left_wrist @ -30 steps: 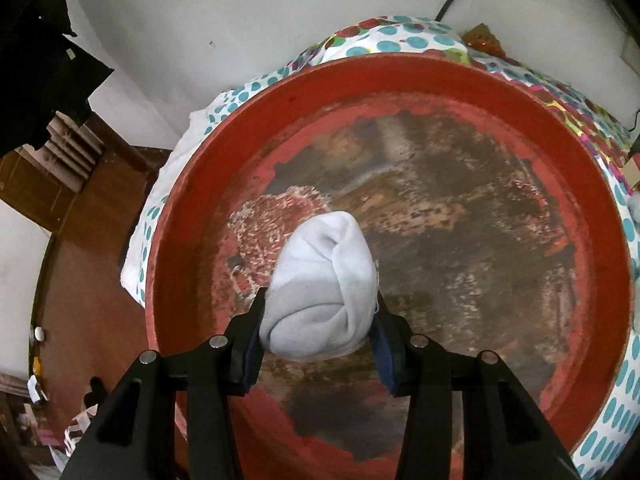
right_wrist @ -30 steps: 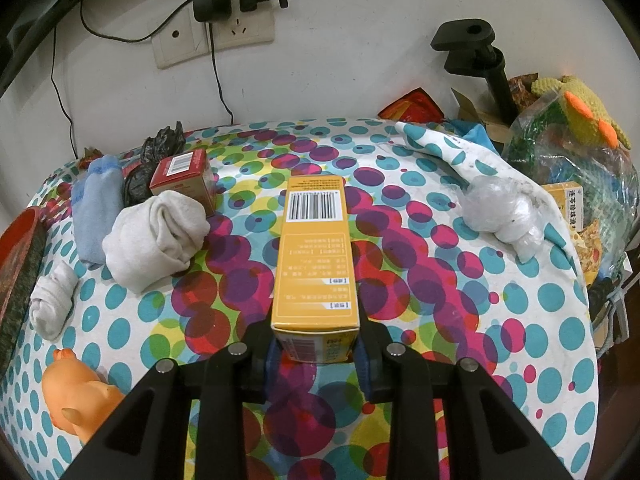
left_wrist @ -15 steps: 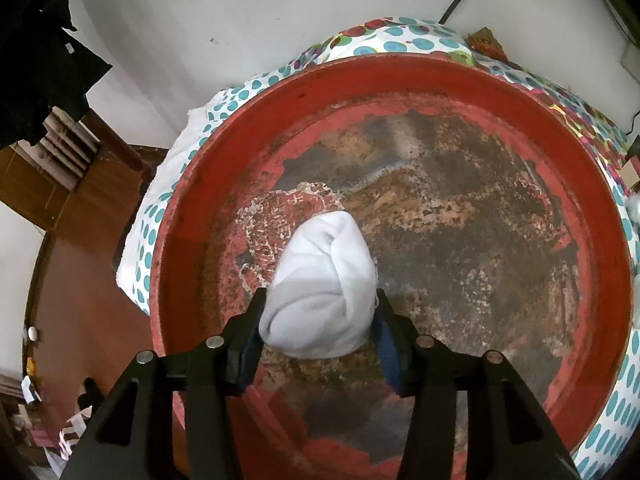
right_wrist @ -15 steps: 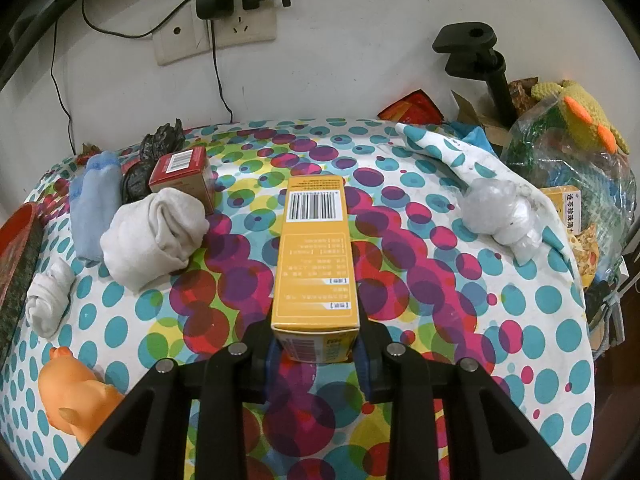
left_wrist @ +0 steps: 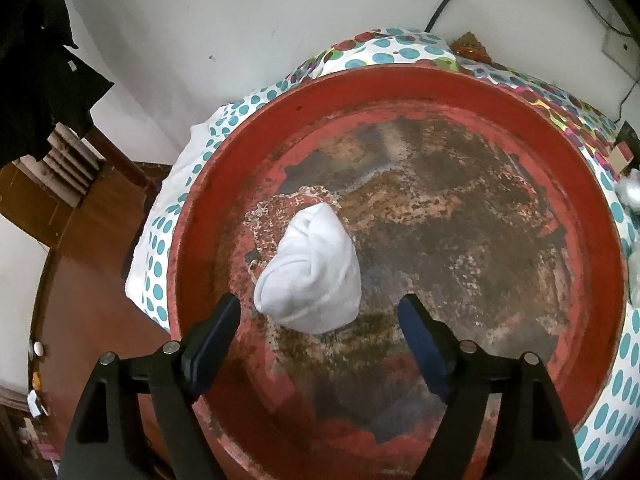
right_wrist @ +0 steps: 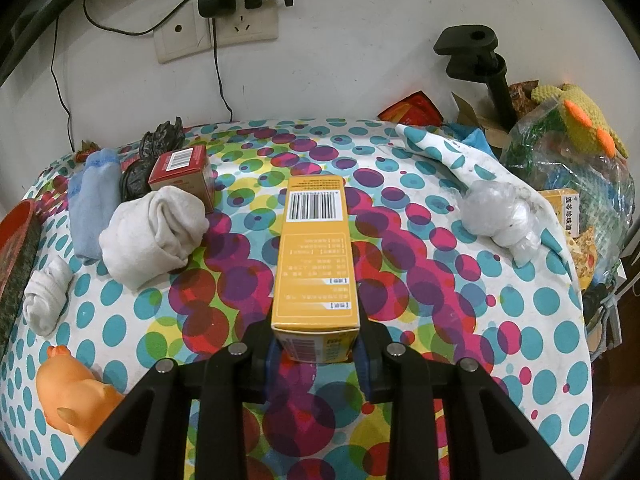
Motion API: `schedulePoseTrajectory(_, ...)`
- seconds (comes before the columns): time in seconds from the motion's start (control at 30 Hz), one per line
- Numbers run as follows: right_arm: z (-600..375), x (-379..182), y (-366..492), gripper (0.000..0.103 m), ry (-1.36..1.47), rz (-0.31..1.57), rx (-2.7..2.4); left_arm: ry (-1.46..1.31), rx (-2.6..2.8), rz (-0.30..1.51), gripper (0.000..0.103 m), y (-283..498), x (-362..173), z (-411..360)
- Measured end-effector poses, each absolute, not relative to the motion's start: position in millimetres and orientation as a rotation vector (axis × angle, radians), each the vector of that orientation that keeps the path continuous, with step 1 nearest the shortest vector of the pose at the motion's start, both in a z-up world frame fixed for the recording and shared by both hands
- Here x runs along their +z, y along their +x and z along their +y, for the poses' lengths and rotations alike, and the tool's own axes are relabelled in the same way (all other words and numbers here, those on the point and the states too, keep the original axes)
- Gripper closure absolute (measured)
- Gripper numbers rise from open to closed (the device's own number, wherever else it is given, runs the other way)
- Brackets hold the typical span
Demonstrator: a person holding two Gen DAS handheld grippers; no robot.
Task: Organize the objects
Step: 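Carry the white sock to the red tray and open the left gripper, then lower the yellow box onto the red tray and open the right gripper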
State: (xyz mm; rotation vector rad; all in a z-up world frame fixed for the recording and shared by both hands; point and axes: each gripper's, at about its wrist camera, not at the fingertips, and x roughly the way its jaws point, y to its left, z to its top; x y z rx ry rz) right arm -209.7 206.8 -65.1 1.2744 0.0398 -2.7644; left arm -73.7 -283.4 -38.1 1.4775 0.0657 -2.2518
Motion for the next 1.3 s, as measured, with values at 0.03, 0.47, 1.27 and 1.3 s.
schedulePoseTrajectory(0.03, 208.9, -64.9, -209.6, 0.073, 1.272, 0.043, -2.764, 1.474, -2.255, 0.058, 0.023, -72.1, -36.7, -281.9)
schedulePoseTrajectory(0.47, 232.4, -55.2, -200.0, 0.073, 1.162, -0.006, -2.825, 1.341, -2.346, 0.147, 0.009, -32.8, -13.1, -266.0)
schedulePoseTrajectory(1.27, 229.6, -19.2, -187.3, 0.073, 1.099, 0.014, -2.89, 1.212, -2.372, 0.209, 0.002, 19.3, -12.0, -292.0)
schedulePoseTrajectory(1.3, 215.7, -16.9, -190.8, 0.073, 1.088, 0.04, -2.872, 1.214, -2.372, 0.209, 0.002, 19.7, -12.9, -292.3)
